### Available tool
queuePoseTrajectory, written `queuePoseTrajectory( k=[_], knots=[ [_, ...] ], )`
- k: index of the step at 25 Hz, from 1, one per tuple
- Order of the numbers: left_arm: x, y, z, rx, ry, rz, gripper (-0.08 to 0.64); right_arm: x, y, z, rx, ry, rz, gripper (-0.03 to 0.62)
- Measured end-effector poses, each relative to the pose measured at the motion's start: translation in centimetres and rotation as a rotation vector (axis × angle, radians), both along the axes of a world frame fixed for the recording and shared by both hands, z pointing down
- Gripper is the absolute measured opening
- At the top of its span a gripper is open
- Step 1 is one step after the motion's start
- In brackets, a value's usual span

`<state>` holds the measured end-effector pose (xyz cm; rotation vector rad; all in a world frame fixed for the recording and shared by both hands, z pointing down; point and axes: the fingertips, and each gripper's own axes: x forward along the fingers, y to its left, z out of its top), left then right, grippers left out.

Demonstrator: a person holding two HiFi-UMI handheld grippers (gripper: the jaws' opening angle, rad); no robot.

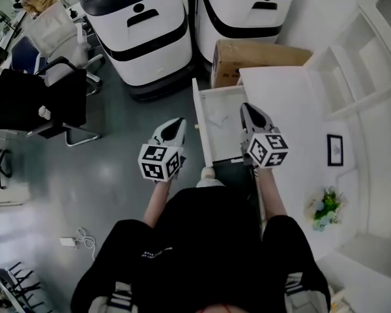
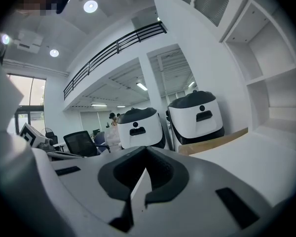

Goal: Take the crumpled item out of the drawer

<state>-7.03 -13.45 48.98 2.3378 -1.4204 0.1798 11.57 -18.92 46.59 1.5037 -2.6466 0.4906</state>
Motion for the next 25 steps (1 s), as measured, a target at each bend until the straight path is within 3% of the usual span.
queuePoseTrajectory(
  k=[14,25],
  knots=[
    [0.5,-4.8,6.3,-0.177,0.004,0.032,-0.003,-1.8,-4.0,10.3,-0.235,0.040,-0.009,-0.008],
    [0.7,-7.6,12.2,-0.308,-0.014,0.082,-0.002,-2.5,-5.5,20.4,-0.448,0.038,0.049,-0.008]
  ],
)
